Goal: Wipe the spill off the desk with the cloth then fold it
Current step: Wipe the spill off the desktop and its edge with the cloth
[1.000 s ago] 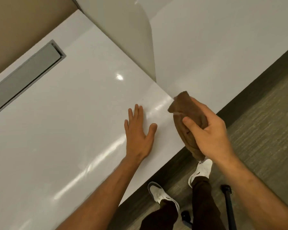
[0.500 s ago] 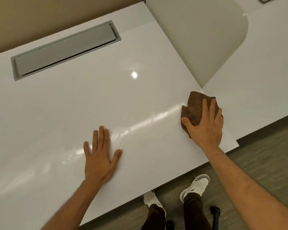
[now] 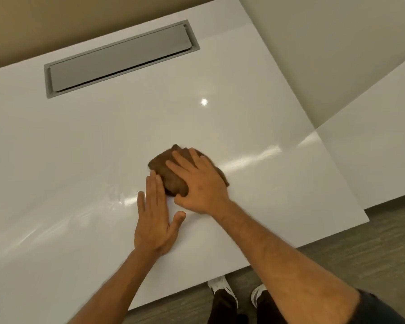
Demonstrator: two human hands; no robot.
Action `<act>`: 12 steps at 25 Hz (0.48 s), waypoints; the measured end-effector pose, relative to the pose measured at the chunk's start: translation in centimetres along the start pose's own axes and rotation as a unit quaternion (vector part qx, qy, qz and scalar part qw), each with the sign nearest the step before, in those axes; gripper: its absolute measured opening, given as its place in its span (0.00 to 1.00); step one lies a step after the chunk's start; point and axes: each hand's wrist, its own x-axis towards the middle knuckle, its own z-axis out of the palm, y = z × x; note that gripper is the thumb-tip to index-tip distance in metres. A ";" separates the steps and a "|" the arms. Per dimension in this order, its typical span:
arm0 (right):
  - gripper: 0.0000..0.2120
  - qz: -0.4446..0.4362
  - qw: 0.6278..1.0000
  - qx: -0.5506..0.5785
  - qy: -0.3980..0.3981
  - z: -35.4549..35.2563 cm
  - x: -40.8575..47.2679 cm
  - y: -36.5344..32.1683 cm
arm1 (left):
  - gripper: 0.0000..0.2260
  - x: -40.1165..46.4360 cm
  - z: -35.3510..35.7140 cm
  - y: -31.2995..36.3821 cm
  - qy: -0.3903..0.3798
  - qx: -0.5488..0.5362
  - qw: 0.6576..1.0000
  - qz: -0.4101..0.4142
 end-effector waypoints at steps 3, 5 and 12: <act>0.38 -0.059 0.998 -0.004 -0.022 2.8 -2.7 -3.0 | 0.44 -0.2 -0.4 -0.1 0.037 -0.101 0.994 0.000; 0.38 -0.081 0.996 0.011 -0.037 2.8 -5.4 -2.1 | 0.42 -0.3 -0.7 0.0 0.026 -0.093 0.995 0.009; 0.38 0.085 0.995 0.015 0.050 -4.2 -16.0 10.4 | 0.42 -0.3 -0.6 0.4 -0.024 0.032 0.999 0.001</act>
